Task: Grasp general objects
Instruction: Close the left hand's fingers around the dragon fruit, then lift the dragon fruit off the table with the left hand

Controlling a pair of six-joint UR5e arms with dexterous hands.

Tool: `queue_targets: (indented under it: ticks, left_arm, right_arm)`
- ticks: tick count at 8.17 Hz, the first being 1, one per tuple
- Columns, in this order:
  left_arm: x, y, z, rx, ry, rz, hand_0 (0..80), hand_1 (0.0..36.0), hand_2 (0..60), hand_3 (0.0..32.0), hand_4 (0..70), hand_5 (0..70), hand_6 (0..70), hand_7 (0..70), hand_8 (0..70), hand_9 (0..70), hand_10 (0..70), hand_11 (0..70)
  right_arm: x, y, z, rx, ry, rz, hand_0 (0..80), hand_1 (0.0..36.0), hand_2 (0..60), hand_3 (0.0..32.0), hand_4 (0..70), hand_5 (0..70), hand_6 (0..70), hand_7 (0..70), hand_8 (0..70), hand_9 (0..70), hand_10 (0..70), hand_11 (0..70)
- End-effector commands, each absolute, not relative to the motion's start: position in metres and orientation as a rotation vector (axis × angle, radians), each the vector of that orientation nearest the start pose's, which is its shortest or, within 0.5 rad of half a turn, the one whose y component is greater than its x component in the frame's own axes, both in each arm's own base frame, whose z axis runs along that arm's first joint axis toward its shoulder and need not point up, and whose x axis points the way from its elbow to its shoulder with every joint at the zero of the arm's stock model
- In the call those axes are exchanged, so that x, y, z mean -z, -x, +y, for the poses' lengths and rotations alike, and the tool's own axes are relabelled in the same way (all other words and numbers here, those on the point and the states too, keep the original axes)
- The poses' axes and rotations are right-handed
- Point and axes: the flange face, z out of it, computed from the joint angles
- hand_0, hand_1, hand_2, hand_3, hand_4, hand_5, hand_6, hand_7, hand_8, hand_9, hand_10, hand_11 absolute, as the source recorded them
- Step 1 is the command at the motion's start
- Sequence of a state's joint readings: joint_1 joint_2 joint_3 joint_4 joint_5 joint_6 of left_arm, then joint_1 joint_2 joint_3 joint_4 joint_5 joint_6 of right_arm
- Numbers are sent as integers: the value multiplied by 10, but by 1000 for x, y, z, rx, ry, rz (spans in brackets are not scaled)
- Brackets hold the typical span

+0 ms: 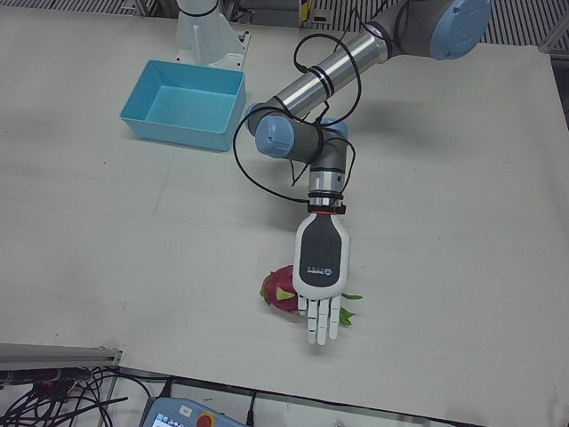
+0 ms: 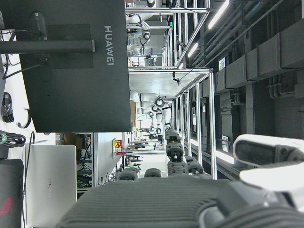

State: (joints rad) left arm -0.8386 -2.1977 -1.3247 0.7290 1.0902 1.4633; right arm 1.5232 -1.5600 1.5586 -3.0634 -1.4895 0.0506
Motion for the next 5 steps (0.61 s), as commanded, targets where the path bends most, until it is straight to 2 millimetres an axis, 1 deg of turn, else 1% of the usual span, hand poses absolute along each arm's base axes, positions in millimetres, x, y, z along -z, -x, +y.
queue_targets:
  ticks: [1, 2, 3, 4, 5]
  left_arm:
    - [-450, -300, -607, 1110, -884, 1074, 199, 311, 600, 0, 132, 700, 38, 159, 0, 17, 0, 8]
    - [-436, -293, -605, 1117, -892, 1092, 206, 307, 600, 0, 125, 700, 33, 151, 0, 16, 0, 6]
    - [-409, -283, -600, 1123, -908, 1133, 228, 298, 600, 0, 124, 700, 29, 148, 0, 15, 0, 6]
    - [-376, -257, -597, 1145, -943, 1189, 223, 289, 600, 0, 122, 700, 29, 149, 0, 15, 0, 10]
    - [-349, -244, -588, 1148, -961, 1239, 228, 283, 600, 0, 122, 700, 34, 155, 0, 17, 6, 22]
  right_arm:
    - [-680, -117, -510, 2092, -26, 2260, 0, 0, 0, 0, 0, 0, 0, 0, 0, 0, 0, 0]
    - [-680, -117, -510, 2092, -26, 2260, 0, 0, 0, 0, 0, 0, 0, 0, 0, 0, 0, 0]
    - [-680, -117, -510, 2092, -26, 2260, 0, 0, 0, 0, 0, 0, 0, 0, 0, 0, 0, 0]
    - [-680, -117, -510, 2092, -26, 2260, 0, 0, 0, 0, 0, 0, 0, 0, 0, 0, 0, 0]
    - [-679, -117, -510, 2090, -26, 2262, 0, 0, 0, 0, 0, 0, 0, 0, 0, 0, 0, 0]
